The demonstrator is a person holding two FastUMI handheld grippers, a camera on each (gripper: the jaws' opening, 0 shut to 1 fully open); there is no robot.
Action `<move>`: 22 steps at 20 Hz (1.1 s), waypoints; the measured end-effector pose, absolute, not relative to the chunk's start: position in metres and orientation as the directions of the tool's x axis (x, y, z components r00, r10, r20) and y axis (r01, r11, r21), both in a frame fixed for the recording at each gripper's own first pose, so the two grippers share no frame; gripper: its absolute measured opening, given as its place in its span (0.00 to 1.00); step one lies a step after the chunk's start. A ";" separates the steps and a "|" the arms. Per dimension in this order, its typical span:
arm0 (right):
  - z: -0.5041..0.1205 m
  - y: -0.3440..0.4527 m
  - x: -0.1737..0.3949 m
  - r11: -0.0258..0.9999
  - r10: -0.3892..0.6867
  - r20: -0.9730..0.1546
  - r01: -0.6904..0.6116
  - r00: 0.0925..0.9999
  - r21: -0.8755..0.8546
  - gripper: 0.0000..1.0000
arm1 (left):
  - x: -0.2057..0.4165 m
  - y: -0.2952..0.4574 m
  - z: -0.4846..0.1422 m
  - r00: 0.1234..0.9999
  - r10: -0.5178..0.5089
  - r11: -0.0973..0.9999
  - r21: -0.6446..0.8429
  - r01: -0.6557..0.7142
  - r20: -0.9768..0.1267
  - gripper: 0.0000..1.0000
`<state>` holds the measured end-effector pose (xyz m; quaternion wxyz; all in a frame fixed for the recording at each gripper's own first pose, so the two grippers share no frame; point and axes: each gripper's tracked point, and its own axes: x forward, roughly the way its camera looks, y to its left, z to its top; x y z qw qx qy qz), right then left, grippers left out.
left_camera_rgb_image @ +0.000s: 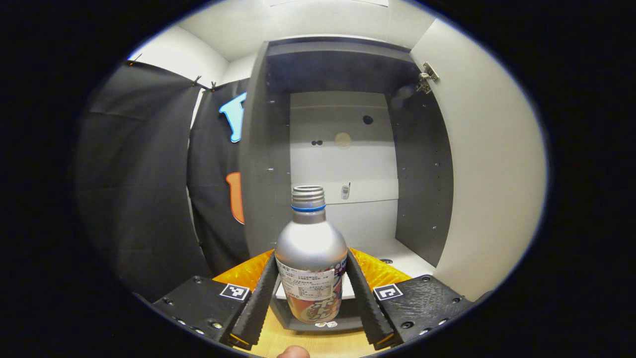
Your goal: Open the cabinet door with the right hand, grasp the bottle in the cabinet with the left hand and place it on the coaster, then close the cabinet door with the right hand.
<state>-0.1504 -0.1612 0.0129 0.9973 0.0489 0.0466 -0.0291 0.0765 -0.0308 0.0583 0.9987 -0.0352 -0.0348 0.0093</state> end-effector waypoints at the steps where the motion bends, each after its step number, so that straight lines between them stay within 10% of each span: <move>1: 0.010 -0.165 -0.149 0.994 -0.053 -0.105 0.063 0.993 0.091 0.97 | 0.067 -0.025 0.049 0.997 0.035 0.996 -0.081 -0.029 0.064 0.76; 22: -0.039 -0.165 -0.108 0.981 -0.105 -0.305 0.048 0.946 -0.188 1.00 | -0.027 0.004 -0.215 0.991 0.132 0.985 -0.114 -0.130 0.014 0.76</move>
